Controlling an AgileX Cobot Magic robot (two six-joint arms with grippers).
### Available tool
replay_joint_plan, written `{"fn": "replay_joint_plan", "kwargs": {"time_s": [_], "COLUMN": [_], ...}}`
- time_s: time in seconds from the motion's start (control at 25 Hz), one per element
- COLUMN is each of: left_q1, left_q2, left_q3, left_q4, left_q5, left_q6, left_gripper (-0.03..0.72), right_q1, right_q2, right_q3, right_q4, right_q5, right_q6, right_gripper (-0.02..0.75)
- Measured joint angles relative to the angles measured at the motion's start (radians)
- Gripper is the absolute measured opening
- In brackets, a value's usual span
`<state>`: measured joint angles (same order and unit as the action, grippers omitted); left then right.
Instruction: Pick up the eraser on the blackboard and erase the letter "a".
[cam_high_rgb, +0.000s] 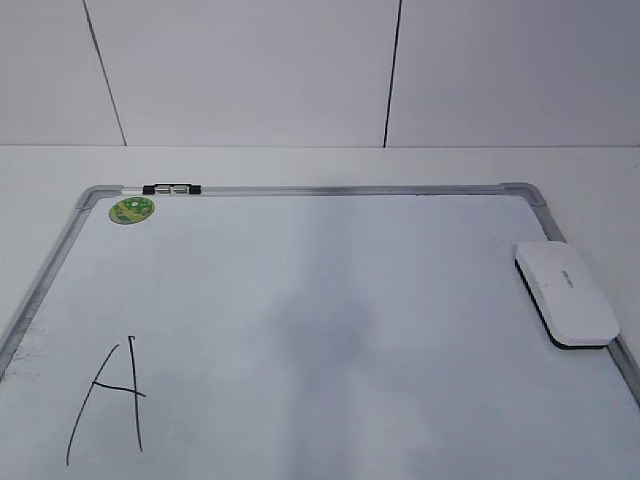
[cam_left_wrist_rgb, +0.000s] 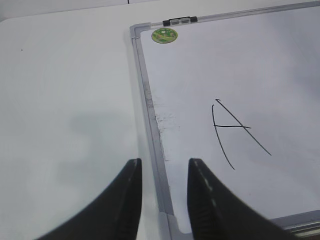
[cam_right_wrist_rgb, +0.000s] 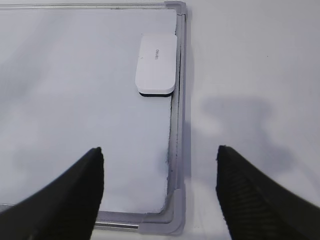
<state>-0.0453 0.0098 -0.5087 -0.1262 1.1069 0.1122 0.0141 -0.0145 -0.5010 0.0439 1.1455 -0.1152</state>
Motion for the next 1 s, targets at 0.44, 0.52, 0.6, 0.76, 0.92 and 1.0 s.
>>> {"fn": "replay_joint_plan", "kwargs": {"time_s": [0.44,0.52,0.6,0.76,0.92,1.0], "left_q1": [0.0,0.0,0.0,0.0,0.0,0.0], "left_q2": [0.0,0.0,0.0,0.0,0.0,0.0], "left_q3": [0.0,0.0,0.0,0.0,0.0,0.0], "left_q4": [0.0,0.0,0.0,0.0,0.0,0.0], "left_q5": [0.0,0.0,0.0,0.0,0.0,0.0], "left_q6": [0.0,0.0,0.0,0.0,0.0,0.0], "left_gripper": [0.236,0.236,0.236,0.236,0.236,0.236], "right_q1": [0.0,0.0,0.0,0.0,0.0,0.0], "right_q2": [0.0,0.0,0.0,0.0,0.0,0.0], "right_q3": [0.0,0.0,0.0,0.0,0.0,0.0], "right_q4": [0.0,0.0,0.0,-0.002,-0.002,-0.002], "right_q5": [0.0,0.0,0.0,0.0,0.0,0.0], "right_q6": [0.0,0.0,0.0,0.0,0.0,0.0], "right_gripper": [0.54,0.54,0.54,0.54,0.54,0.54]}}
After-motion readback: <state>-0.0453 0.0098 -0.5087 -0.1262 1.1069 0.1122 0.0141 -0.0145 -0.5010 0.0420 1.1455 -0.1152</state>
